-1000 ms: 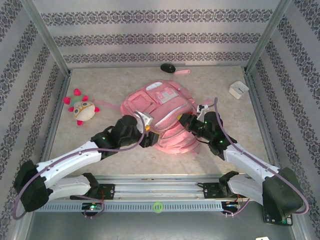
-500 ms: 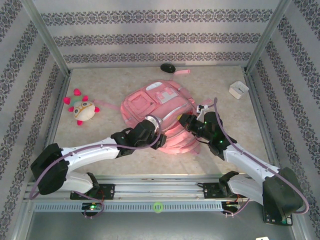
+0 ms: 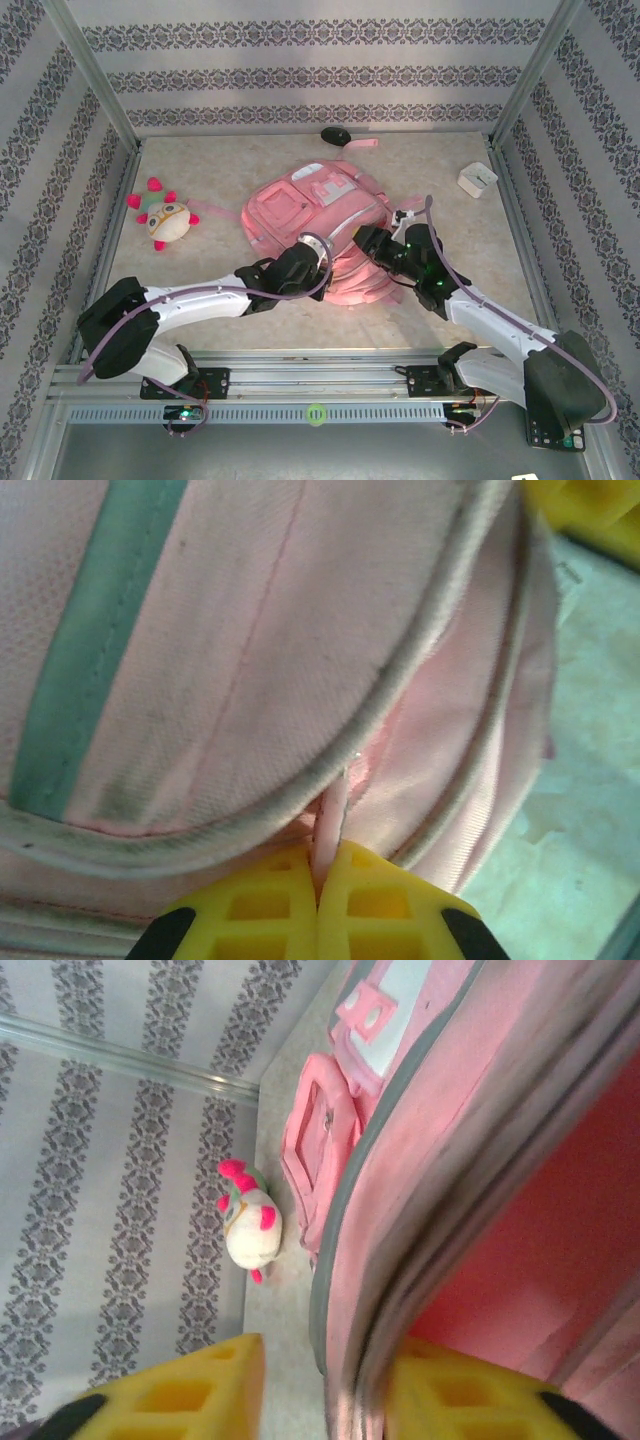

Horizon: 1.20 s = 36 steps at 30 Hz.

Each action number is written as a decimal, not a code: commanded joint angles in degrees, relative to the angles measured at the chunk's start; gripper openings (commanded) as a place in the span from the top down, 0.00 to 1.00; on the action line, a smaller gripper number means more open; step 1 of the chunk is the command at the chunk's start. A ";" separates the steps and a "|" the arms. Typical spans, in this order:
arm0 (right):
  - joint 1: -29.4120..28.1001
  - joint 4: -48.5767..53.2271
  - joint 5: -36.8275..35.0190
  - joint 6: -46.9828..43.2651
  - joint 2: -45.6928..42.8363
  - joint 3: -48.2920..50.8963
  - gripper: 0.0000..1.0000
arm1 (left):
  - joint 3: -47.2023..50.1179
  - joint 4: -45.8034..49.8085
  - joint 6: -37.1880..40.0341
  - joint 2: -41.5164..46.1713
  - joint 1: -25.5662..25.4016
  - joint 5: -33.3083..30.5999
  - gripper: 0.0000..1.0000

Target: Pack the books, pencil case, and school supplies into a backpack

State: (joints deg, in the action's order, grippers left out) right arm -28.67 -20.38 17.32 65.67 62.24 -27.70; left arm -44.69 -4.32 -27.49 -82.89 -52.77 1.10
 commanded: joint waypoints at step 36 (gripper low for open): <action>-2.75 -2.49 -1.10 -0.71 2.29 -5.34 1.00 | 5.87 7.01 8.32 15.98 16.34 -0.53 0.63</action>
State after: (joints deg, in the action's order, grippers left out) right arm -28.84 -20.58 21.15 64.62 65.47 -30.72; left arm -37.23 6.98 -22.28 -68.84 -36.99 -3.40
